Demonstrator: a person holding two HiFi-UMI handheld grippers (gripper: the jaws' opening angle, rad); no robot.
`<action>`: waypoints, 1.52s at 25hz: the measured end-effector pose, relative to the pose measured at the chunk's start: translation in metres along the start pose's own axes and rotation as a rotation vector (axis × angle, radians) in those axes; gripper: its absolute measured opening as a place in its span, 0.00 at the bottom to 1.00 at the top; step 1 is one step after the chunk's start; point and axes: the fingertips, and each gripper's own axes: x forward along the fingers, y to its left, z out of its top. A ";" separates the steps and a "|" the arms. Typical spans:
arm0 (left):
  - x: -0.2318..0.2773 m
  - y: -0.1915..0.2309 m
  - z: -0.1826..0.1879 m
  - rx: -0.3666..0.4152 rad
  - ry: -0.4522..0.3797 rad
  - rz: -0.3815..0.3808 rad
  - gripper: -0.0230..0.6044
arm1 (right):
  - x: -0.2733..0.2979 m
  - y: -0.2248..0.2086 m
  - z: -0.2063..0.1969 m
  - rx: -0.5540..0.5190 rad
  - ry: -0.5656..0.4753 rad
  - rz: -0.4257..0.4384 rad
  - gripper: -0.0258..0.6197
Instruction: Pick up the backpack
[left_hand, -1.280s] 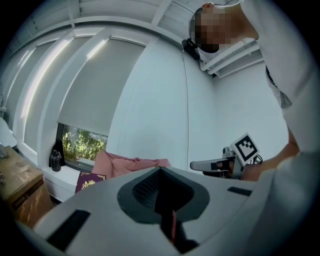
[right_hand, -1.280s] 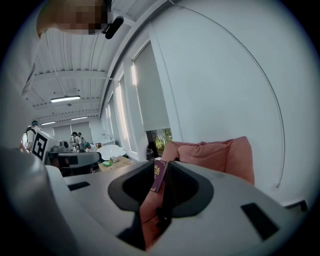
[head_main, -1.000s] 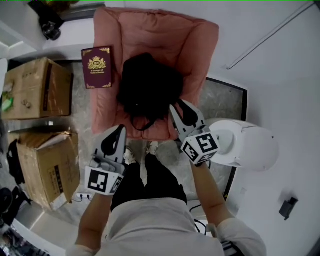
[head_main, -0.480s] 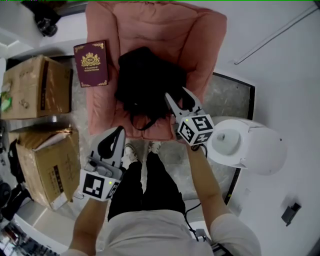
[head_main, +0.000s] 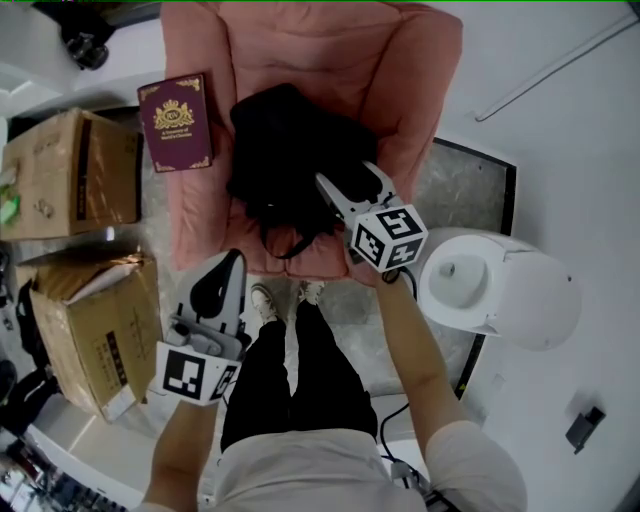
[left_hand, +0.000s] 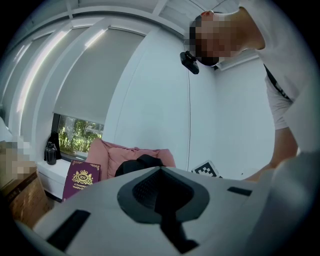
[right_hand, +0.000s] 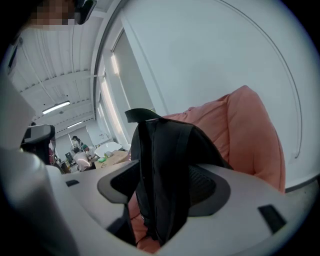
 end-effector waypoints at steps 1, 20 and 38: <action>-0.001 0.002 -0.001 -0.006 -0.002 0.008 0.06 | 0.003 0.000 0.001 0.004 -0.007 0.006 0.48; 0.003 0.013 -0.015 -0.025 0.015 0.051 0.06 | 0.058 0.029 0.028 0.096 -0.061 0.261 0.35; 0.003 0.028 0.001 0.002 -0.020 0.084 0.06 | 0.048 0.049 0.074 0.096 -0.178 0.312 0.10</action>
